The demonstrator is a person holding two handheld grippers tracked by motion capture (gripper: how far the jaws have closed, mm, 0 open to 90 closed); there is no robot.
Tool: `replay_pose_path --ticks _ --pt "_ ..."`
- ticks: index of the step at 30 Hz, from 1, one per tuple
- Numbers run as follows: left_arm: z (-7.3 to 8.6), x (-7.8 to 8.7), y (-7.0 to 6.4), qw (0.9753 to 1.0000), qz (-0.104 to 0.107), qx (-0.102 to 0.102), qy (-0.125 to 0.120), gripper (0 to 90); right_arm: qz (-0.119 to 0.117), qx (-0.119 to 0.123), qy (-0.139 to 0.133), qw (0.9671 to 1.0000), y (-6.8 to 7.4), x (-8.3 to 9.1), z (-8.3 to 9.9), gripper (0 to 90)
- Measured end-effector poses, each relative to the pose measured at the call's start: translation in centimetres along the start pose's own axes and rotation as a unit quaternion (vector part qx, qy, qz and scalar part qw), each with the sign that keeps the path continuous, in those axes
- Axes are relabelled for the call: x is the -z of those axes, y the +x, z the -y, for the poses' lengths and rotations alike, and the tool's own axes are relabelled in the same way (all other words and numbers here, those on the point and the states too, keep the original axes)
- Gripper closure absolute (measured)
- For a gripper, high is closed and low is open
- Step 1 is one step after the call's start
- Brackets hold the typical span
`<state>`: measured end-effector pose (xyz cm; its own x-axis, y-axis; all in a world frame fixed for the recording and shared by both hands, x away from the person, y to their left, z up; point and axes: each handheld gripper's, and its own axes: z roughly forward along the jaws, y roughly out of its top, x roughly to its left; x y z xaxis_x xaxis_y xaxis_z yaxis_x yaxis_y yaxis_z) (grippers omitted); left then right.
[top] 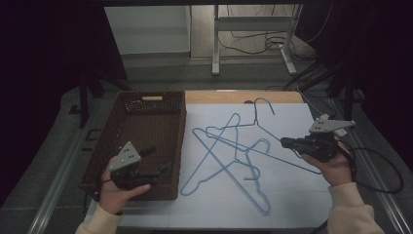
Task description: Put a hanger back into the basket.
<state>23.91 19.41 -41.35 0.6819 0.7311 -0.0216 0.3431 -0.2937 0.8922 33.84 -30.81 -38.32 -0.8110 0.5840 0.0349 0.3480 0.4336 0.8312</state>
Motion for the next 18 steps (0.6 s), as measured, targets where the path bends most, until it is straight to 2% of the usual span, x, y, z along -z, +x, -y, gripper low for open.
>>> replay_pose_path --ticks 4,6,7,8,14,15,17,18 --pt "-2.0 -1.3 0.2 0.9999 0.015 -0.006 0.005 26.3 -0.005 0.0 0.0 1.0 0.1 0.1 0.0 88.4" --pt "-3.4 -2.5 0.4 0.9995 0.026 -0.011 0.013 26.2 -0.009 0.0 -0.001 1.0 0.2 0.1 -0.2 88.4" --pt "-3.4 -2.5 0.4 0.9995 0.026 -0.011 0.013 26.3 -0.01 0.002 -0.001 1.0 0.2 0.1 -0.2 88.4" --pt "-4.4 -3.6 0.4 0.9991 0.034 -0.016 0.02 26.3 -0.01 0.002 -0.002 0.9999 0.3 0.2 -0.3 88.4" --pt "-7.0 -7.4 0.4 0.9966 0.053 -0.043 0.047 26.3 -0.02 -0.002 -0.012 0.9997 0.2 0.7 -0.6 88.4" --pt "-7.0 -7.4 0.4 0.9966 0.053 -0.043 0.047 26.4 -0.022 -0.002 -0.013 0.9997 0.3 0.7 -0.6 88.4" --pt "-8.0 -9.1 0.4 0.9947 0.059 -0.058 0.061 26.4 -0.023 -0.001 -0.012 0.9997 0.3 0.8 -0.7 88.4" --pt "-8.0 -9.1 0.4 0.9947 0.059 -0.058 0.061 26.6 -0.023 -0.001 -0.012 0.9997 0.3 0.8 -0.7 88.4"
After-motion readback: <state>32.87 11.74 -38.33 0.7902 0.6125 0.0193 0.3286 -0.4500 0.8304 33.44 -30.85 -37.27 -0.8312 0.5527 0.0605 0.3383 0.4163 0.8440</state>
